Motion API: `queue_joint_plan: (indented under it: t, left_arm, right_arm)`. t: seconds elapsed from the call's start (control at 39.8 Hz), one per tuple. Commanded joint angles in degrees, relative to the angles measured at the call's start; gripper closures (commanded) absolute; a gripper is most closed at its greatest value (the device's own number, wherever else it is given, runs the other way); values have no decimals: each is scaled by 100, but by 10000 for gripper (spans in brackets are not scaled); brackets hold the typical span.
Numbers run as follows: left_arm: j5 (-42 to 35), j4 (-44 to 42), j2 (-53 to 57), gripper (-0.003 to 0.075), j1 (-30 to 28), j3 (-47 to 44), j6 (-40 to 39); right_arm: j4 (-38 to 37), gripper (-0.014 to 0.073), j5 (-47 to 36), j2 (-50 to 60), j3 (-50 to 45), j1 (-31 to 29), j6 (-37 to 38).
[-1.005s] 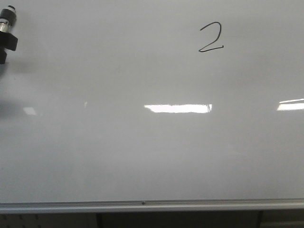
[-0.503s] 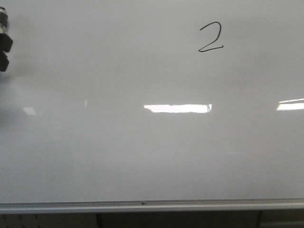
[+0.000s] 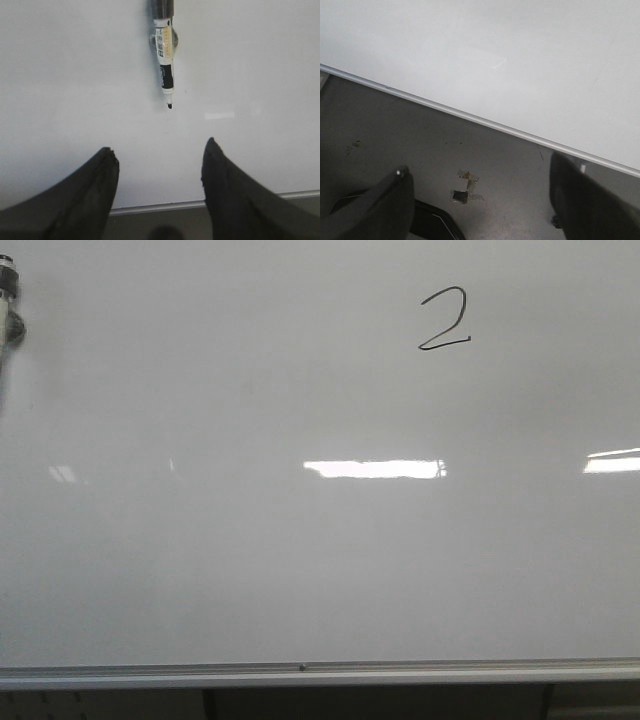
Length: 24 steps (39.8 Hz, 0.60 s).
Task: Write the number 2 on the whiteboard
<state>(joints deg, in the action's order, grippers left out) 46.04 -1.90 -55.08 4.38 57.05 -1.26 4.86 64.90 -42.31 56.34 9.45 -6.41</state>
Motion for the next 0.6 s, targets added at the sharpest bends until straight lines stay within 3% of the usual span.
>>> queue_joint_plan:
  t: [0.0, 0.4, 0.58]
  left_arm:
    - [103, 36, 612, 344, 3, 183, -39]
    - [451, 59, 2196, 344, 3, -620, -39]
    - [451, 59, 2308, 344, 3, -911, -39]
  right_arm:
    - [-139, 15, -335, 295, -42, -39, 178]
    - [-232, 19, -548, 1185, -628, -39, 530]
    - [-385, 142, -580, 1199, -645, -39, 641]
